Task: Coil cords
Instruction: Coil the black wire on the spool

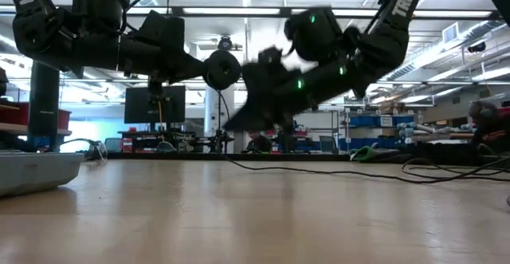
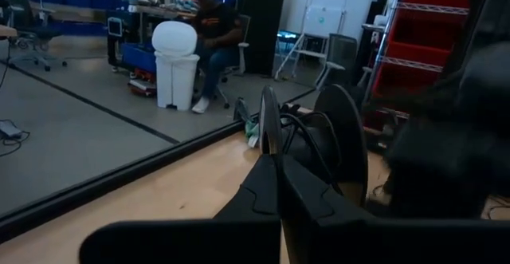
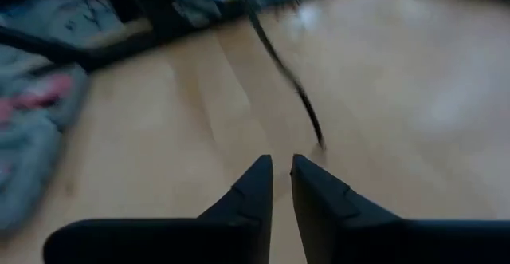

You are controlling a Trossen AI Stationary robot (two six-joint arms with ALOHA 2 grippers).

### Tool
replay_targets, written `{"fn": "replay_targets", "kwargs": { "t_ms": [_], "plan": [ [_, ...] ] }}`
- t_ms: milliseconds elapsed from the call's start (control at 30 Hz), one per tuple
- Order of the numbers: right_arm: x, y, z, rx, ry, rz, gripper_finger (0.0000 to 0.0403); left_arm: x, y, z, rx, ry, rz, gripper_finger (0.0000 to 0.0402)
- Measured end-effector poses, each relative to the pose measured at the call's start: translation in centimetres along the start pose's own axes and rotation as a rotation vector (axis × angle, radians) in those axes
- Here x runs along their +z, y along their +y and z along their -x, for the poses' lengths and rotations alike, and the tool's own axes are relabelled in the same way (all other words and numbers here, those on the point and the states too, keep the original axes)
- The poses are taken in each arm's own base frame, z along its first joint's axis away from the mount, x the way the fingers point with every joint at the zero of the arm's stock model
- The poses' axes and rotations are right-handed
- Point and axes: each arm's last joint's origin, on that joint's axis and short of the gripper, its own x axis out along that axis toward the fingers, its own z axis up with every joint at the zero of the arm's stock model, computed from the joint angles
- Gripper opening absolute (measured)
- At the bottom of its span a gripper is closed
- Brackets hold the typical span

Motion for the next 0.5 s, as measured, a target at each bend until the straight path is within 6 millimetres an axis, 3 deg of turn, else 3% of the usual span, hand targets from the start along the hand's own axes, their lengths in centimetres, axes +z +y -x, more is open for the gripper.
{"fn": "replay_targets", "kwargs": {
  "t_ms": [200,500],
  "plan": [
    [-2.2,-0.3,-0.5,-0.004,0.064,-0.099,0.0081,0.0,0.0,0.0,-0.001,0.001,0.000,0.0000],
    [-2.7,0.0,0.8,-0.010,-0.015,-0.097,0.0116,-0.1,0.0,0.0,-0.003,0.009,-0.003,0.0000]
  ]
}}
